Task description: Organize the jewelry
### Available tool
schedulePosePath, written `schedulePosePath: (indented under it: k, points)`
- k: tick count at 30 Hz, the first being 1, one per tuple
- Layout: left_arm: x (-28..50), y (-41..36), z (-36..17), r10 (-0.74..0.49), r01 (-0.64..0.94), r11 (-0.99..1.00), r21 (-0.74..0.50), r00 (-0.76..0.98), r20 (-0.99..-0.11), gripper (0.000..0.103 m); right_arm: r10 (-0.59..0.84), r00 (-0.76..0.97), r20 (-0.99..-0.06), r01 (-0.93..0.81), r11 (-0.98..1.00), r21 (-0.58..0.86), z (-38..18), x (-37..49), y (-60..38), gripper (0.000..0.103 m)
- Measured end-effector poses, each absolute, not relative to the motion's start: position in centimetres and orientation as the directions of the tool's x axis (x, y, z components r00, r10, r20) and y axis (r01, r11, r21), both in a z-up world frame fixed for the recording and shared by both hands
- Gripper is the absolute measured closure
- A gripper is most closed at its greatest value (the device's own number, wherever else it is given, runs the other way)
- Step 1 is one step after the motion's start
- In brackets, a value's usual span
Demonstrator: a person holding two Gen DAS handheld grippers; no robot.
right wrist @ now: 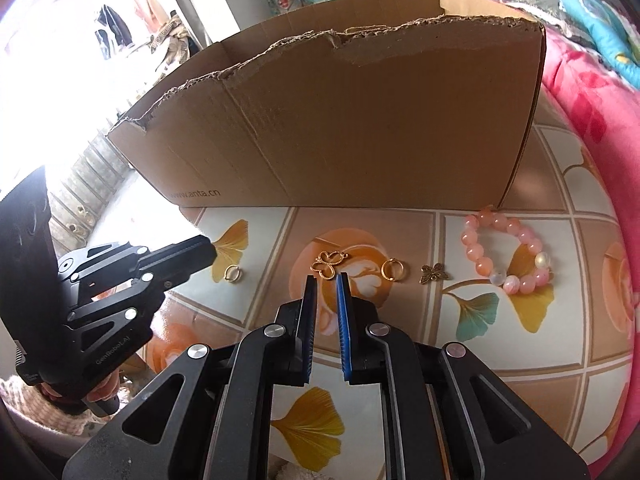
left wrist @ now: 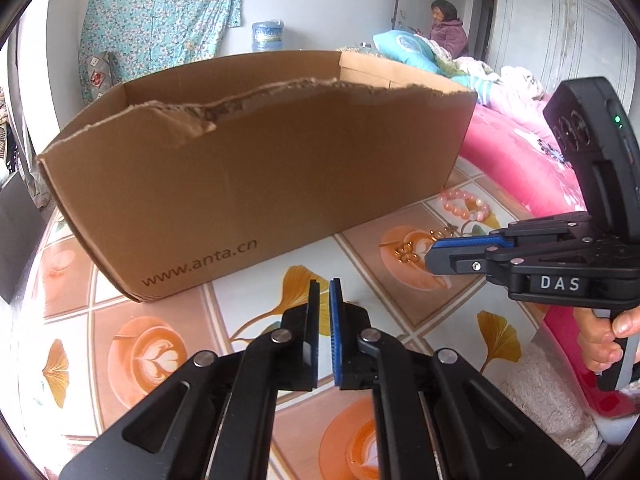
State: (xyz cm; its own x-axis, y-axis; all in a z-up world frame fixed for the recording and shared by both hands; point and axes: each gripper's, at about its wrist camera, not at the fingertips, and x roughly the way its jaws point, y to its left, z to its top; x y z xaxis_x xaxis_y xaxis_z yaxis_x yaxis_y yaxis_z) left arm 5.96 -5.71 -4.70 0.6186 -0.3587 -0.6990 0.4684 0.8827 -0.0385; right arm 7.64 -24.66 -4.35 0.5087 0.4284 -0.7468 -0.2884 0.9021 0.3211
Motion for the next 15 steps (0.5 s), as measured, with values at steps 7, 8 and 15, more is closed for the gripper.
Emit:
schedulePosePath:
  k: [7,8,15]
  points:
    - [5.9,-5.7,-5.2,-0.347,0.467,0.883,-0.031,0.61,-0.713,0.098,0.41,0.507,-0.758,-0.311,0.907,0.283,-4.7,8.4,-23.6,0.092]
    - [5.9,-5.7,-5.3,-0.347,0.466,0.884,-0.033,0.608,-0.714,0.098,0.411,0.507,-0.758,-0.316,0.907,0.28,-4.7,8.6,-23.4,0.091]
    - [5.8,-5.2,-5.5,-0.362,0.465,0.883,-0.056,0.601,-0.713,0.098,0.416,0.505,-0.757,-0.347,0.9,0.263,-4.7,9.5,-21.8,0.085]
